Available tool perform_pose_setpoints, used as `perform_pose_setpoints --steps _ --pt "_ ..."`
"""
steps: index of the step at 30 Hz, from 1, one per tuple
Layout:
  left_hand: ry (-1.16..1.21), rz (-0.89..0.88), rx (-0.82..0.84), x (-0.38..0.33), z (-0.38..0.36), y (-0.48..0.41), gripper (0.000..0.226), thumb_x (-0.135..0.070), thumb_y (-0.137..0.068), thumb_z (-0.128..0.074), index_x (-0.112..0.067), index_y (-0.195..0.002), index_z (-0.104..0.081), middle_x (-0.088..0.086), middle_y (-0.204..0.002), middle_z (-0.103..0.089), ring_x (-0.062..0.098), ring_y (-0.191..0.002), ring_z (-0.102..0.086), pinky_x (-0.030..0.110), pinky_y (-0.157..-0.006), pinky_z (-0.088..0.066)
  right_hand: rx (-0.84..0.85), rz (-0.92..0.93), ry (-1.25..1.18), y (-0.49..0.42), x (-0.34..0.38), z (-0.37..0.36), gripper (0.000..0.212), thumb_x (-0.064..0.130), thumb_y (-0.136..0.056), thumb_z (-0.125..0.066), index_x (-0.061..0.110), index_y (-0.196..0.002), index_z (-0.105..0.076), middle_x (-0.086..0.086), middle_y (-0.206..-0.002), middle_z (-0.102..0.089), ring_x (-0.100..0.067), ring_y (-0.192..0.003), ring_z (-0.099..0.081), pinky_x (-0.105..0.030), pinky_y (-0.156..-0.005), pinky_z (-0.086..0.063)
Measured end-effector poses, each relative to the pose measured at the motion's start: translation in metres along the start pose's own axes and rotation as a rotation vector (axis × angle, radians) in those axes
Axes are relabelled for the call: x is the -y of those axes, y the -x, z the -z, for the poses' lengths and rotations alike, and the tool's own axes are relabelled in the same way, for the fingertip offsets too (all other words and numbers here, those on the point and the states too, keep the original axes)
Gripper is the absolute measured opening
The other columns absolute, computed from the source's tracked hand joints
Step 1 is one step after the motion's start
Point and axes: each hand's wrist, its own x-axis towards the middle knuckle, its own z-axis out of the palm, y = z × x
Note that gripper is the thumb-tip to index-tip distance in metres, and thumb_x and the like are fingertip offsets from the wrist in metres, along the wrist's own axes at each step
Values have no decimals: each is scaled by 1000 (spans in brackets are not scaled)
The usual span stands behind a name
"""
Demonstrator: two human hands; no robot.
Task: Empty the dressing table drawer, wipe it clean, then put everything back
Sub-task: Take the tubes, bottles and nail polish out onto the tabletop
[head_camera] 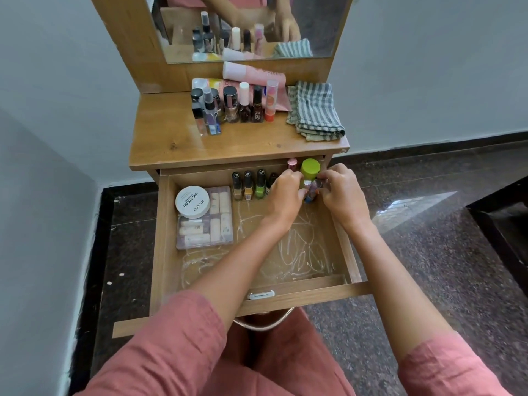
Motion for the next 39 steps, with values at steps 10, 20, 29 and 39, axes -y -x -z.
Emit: perform_pose_setpoints --steps 10,20,29,39 --pt "114 3 -9 0 3 1 20 -15 -82 -66 -3 -97 -66 13 -99 -65 26 -88 -63 39 -75 -53 13 -25 -89 1 0 2 15 6 -80 -64 -1 -93 -67 -16 -102 -57 -29 -100 -51 -38 -81 -46" --pt "233 -91 -59 -10 60 4 18 -11 -79 -69 -4 -95 -67 10 -88 -71 16 -77 -66 33 -74 -56 -40 47 -282 0 36 40 17 0 -76 -67 0 -93 -69 -14 -88 -71 -21 -81 -66 -30 -81 -54" --pt "187 -174 -190 -12 129 -11 20 -12 -81 -67 -6 -99 -67 4 -91 -69 9 -77 -61 17 -71 -51 -93 179 -314 -30 90 61 18 4 -78 -68 4 -96 -70 0 -83 -66 -8 -75 -60 -9 -70 -47" --pt "81 -138 -307 16 169 -41 20 -16 -79 -69 -9 -97 -69 6 -96 -63 11 -84 -55 19 -71 -44 -102 247 -312 -73 134 37 20 3 -79 -64 1 -99 -68 -10 -90 -69 -11 -75 -58 -22 -73 -49"
